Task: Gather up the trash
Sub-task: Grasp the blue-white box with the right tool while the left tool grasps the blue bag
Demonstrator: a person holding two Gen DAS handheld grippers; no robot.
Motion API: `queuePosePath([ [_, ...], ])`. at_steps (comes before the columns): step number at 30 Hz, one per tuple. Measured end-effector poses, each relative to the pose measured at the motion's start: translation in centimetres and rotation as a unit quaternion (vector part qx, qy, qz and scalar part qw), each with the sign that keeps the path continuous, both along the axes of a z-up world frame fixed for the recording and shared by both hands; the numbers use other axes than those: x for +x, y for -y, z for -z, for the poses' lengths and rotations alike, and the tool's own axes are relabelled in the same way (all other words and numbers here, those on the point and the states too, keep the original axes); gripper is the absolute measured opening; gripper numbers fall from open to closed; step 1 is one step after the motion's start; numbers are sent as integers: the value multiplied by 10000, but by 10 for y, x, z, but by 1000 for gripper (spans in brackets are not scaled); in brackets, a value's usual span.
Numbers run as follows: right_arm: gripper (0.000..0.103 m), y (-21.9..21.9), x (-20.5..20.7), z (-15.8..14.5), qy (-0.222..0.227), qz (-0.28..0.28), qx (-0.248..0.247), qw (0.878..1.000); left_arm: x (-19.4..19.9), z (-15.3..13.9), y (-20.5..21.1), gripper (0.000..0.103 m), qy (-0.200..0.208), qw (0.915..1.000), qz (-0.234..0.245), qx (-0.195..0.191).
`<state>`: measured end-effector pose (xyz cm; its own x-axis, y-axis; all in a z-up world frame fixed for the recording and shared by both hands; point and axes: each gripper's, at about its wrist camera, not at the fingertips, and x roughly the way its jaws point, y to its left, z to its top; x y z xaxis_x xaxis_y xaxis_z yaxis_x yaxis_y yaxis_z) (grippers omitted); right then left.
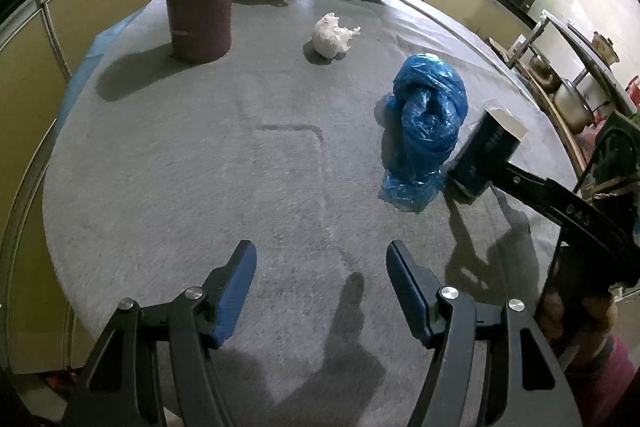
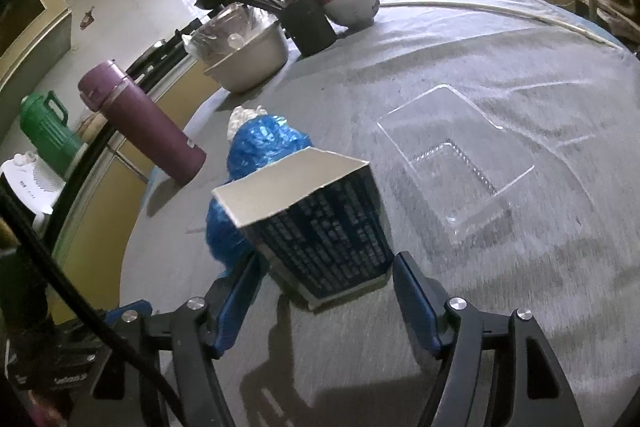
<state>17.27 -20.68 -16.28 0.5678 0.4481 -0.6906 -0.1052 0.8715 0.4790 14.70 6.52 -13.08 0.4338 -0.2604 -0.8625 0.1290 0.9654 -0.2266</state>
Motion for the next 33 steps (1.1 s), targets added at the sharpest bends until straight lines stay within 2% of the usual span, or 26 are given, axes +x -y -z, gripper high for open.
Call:
queuePosePath([
  [17, 76, 1, 15, 4, 267, -57, -41, 9996, 13, -3, 20, 68, 48, 9998, 175, 117],
  [19, 64, 1, 15, 4, 315, -67, -34, 9995, 16, -4, 22, 68, 52, 9998, 175, 122],
  [20, 63, 0, 15, 4, 333, -137, 10, 9994, 16, -5, 23, 68, 56, 9997, 179, 123],
  [23, 63, 0, 12, 2, 366, -71, -104, 9992, 21, -8, 30, 68, 92, 9996, 230, 142],
  [27, 62, 16, 2, 4, 223, 0, 144, 9996, 31, -11, 44, 68, 210, 9991, 322, 190],
  [33, 62, 41, -25, 0, 172, 36, 253, 9995, 58, -8, 72, 73, 120, 9990, 433, -46],
])
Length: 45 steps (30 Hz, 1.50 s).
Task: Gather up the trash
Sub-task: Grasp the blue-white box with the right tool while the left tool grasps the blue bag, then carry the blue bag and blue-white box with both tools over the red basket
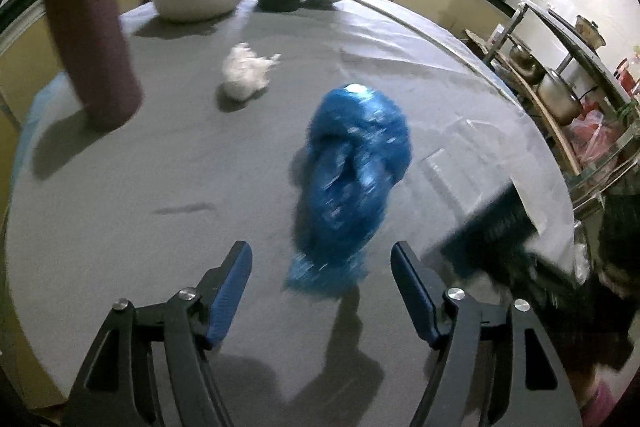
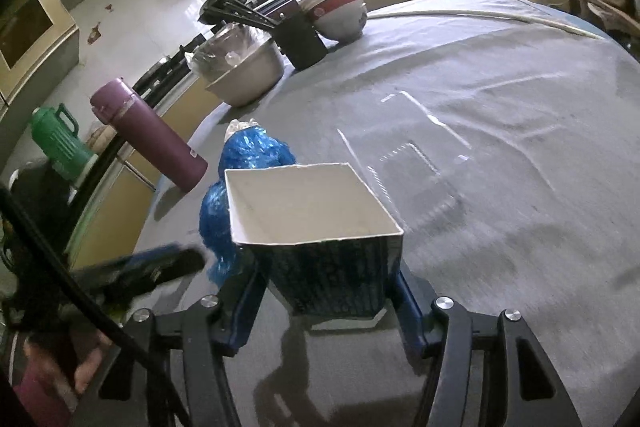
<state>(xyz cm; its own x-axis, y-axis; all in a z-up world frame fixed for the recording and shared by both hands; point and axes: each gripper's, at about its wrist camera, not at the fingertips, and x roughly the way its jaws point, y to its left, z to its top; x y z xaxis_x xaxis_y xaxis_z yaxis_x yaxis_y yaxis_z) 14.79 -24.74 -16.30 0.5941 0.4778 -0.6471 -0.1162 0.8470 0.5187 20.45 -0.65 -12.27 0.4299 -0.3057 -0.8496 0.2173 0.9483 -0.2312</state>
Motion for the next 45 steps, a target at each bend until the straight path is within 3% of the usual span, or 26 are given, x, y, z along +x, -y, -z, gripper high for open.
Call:
queuePosePath([
  [8, 62, 12, -13, -4, 67, 39, 34, 10000, 18, 2, 24, 72, 273, 9996, 12, 1],
  [9, 62, 14, -14, -3, 65, 49, 60, 9999, 19, 2, 25, 67, 319, 9995, 61, -44],
  [11, 62, 16, -16, -3, 65, 59, 99, 9999, 20, 5, 27, 37, 307, 9994, 142, 24],
  [16, 62, 19, -21, -9, 139, 75, 113, 9998, 14, 3, 25, 30, 280, 9996, 75, 42],
  [34, 62, 30, -78, -42, 340, 321, -3, 9989, -85, -41, 19, 29, 969, 9922, 244, 741],
  [45, 62, 40, -112, -55, 401, 518, -33, 9978, -118, -56, 19, 29, 1232, 9874, 242, 962],
])
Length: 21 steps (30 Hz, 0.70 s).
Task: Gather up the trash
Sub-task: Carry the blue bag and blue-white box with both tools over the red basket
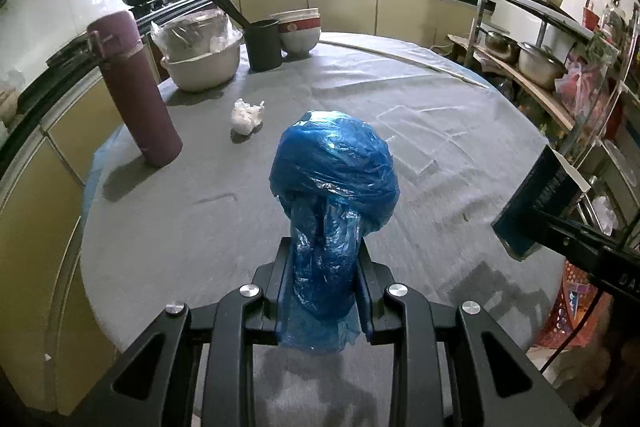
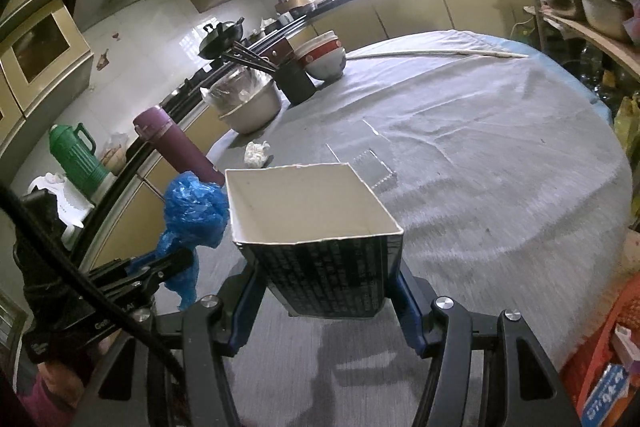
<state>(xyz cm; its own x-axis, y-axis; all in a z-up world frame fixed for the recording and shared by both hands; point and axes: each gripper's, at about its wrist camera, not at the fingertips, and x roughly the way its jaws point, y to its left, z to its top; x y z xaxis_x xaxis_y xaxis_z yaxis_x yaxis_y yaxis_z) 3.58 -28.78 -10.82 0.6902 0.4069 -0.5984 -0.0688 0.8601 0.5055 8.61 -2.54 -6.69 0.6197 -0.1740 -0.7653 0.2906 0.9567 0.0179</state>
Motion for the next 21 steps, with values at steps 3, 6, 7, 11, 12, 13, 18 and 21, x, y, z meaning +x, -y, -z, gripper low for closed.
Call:
queuePosePath([
  [3, 62, 1, -7, -3, 39, 26, -31, 10000, -7, -4, 3, 29, 113, 9999, 1, 91],
  [6, 62, 5, -15, -6, 73, 69, -19, 9999, -14, -9, 6, 29, 203, 9997, 28, 133],
  [7, 62, 6, -17, -7, 86, 82, -10, 9999, -16, -10, 7, 29, 227, 9996, 33, 141],
  [11, 62, 10, -25, -9, 122, 104, 23, 9999, -23, -14, 9, 29, 303, 9994, 30, 185],
  [12, 62, 10, -25, -9, 131, 109, 23, 9999, -24, -14, 10, 29, 314, 9993, 22, 190],
  [13, 62, 11, -26, -10, 139, 108, 21, 9998, -25, -15, 10, 29, 316, 9993, 18, 184],
  [18, 62, 17, -32, -11, 193, 135, 51, 9997, -29, -17, 14, 29, 357, 9992, 63, 197],
  [21, 62, 23, -37, -12, 221, 178, 81, 9996, -33, -18, 19, 29, 393, 9989, 97, 228],
])
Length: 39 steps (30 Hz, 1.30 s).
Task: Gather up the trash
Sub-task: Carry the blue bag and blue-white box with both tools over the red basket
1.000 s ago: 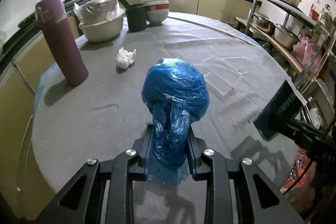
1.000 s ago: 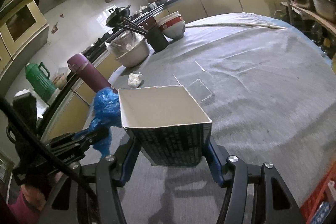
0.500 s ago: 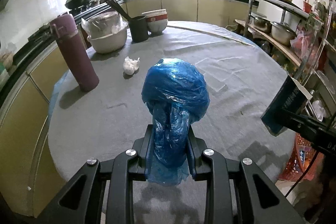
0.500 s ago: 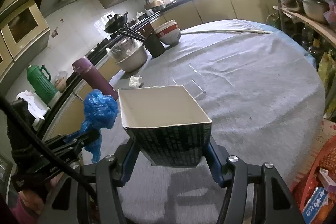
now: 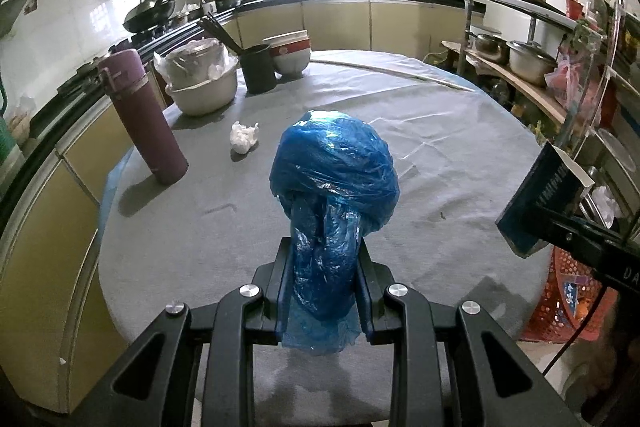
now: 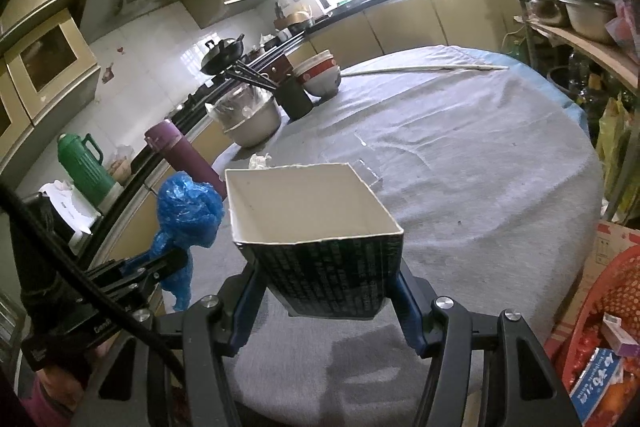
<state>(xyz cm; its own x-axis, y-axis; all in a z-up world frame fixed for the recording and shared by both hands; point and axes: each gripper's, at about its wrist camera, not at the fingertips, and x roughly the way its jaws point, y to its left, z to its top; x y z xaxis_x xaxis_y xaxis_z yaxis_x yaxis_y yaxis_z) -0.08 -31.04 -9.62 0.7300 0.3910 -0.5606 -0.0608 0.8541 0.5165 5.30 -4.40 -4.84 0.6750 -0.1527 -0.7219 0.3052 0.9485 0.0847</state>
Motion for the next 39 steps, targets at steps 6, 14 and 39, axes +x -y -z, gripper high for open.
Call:
queuePosePath([
  [6, 62, 7, -6, 0, 30, 39, 67, 10000, -4, -4, 7, 29, 48, 10000, 62, 30],
  [14, 62, 17, -7, 5, 25, 93, 162, 9998, -6, -6, 19, 29, 61, 9998, 163, 97],
  [39, 62, 51, -11, 20, -107, 353, 517, 9980, -4, 2, 56, 29, -70, 9985, 446, 302],
])
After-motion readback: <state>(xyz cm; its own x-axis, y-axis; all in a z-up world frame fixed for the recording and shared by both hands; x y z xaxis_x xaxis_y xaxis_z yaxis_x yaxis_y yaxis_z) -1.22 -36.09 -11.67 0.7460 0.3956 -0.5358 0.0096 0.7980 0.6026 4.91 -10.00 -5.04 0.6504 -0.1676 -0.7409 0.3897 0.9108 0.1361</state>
